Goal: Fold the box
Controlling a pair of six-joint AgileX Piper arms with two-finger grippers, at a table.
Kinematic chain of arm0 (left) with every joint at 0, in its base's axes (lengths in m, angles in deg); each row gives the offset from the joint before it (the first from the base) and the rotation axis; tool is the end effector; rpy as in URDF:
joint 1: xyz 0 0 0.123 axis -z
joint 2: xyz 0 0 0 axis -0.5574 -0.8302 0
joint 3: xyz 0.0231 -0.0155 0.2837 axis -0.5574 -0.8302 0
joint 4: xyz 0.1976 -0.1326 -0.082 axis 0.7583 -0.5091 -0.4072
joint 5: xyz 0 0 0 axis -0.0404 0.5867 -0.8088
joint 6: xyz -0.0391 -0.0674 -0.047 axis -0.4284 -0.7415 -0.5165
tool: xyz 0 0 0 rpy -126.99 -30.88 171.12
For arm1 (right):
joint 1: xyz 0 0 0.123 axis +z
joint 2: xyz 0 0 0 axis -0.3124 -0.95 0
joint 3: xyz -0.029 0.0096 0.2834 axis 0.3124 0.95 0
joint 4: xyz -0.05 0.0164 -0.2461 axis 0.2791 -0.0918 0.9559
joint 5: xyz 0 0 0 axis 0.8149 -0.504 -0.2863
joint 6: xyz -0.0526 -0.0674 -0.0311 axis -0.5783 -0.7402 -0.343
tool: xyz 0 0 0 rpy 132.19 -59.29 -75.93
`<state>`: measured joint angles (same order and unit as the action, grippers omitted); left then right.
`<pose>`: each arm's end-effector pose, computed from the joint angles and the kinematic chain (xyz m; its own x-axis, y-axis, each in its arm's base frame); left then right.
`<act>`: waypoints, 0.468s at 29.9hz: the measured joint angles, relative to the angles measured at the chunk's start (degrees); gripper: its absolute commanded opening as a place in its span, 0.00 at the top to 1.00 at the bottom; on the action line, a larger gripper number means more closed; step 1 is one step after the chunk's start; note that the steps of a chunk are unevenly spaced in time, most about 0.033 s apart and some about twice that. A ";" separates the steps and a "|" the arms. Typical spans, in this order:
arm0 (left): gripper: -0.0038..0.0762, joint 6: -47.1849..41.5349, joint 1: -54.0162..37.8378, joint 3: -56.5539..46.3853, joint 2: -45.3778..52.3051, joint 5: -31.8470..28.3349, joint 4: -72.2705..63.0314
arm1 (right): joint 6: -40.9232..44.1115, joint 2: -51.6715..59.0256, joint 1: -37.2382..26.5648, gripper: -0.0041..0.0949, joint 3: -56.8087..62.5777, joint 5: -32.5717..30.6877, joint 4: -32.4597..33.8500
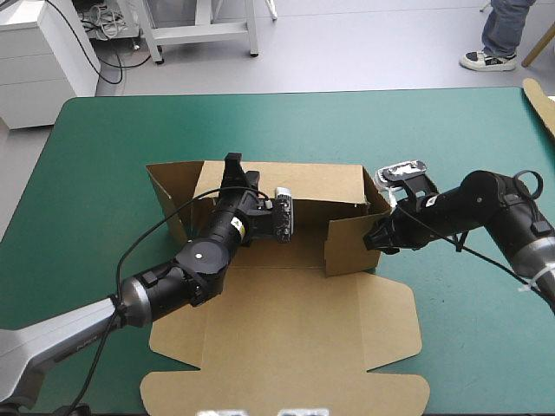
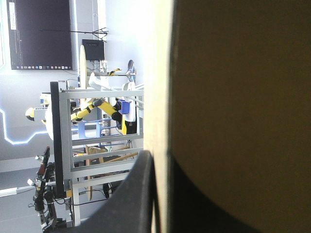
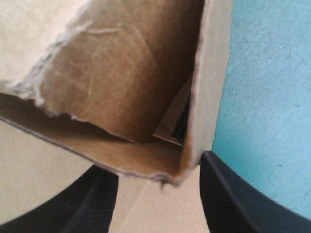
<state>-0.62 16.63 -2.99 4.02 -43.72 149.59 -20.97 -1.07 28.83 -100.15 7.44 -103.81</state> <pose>0.2386 -0.2156 0.2978 0.2416 0.9613 -0.1325 0.3799 0.0319 0.9245 0.2537 0.0829 0.3190 -0.7839 -0.3407 -0.5191 -0.5146 0.8243 0.2361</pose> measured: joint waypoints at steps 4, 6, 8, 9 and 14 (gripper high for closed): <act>0.96 0.00 0.00 0.00 0.00 0.00 0.00 | -0.50 0.74 0.14 0.49 2.43 3.80 -0.67; 0.96 0.00 0.00 0.00 0.00 -0.03 0.00 | -0.50 0.74 1.11 0.49 3.06 5.44 -0.68; 0.96 0.00 0.00 0.00 0.00 -0.10 0.00 | -0.45 0.74 3.75 0.49 3.55 8.16 0.01; 0.96 0.00 0.00 0.00 0.00 -0.10 0.00 | -0.19 0.74 5.54 0.49 3.72 9.79 0.72; 0.96 0.00 0.00 0.00 0.00 -0.10 0.00 | 12.01 0.74 13.46 0.49 4.23 17.17 11.16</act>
<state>-0.62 16.63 -2.99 4.02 -43.82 149.59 -8.96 -0.32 42.29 -95.91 24.61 -92.65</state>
